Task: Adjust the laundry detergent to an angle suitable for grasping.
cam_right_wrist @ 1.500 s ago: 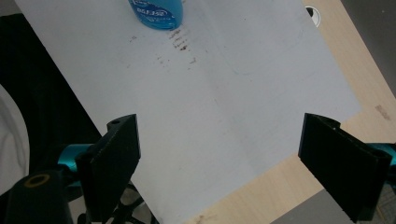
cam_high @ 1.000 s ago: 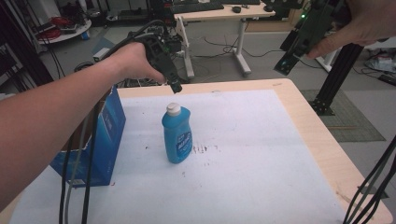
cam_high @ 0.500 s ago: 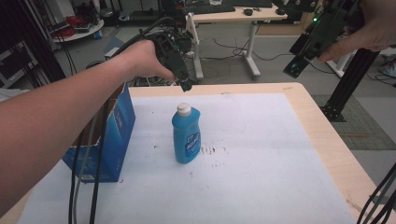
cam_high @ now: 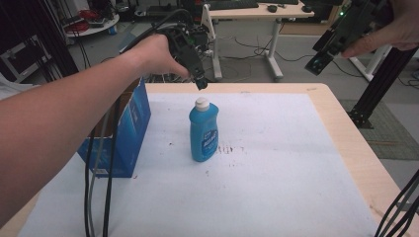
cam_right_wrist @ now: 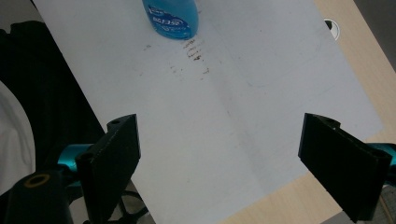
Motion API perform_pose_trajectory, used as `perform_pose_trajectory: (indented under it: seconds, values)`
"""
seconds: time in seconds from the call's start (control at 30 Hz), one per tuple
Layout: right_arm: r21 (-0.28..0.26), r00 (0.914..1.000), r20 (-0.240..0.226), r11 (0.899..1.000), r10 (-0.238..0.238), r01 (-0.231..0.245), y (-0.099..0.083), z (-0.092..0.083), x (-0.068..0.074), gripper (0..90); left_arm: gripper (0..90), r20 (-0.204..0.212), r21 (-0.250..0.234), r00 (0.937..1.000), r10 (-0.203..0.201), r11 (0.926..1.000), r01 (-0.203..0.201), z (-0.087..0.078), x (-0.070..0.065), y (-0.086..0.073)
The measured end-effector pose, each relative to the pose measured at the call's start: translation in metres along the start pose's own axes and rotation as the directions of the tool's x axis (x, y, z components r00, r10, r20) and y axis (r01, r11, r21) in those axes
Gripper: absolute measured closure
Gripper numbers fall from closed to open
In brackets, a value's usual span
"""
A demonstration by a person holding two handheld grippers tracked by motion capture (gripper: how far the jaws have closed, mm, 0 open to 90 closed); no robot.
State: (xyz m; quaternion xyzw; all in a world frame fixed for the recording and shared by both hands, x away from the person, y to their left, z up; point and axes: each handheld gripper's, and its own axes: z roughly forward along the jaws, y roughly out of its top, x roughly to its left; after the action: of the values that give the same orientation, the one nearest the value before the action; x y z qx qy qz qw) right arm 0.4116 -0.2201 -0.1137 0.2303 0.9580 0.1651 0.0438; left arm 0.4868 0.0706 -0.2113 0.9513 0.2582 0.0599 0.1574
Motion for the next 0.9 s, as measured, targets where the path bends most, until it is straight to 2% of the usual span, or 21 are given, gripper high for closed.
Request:
perform_pose_trajectory:
  seconds: [0.53,0.9]
  values:
    - [-0.001,1.0,-0.007,1.0,-0.003,0.003,-0.006,0.003,0.013,12.1,12.2,-0.01,-0.006,0.9999,0.003,1.0,-0.003,-0.005,-0.018,-0.006]
    - [0.022,0.9999,0.013,1.0,0.009,-0.009,-0.011,0.001,0.014,12.1,12.2,-0.007,0.021,1.0,0.007,0.9998,-0.007,-0.007,-0.016,-0.002]
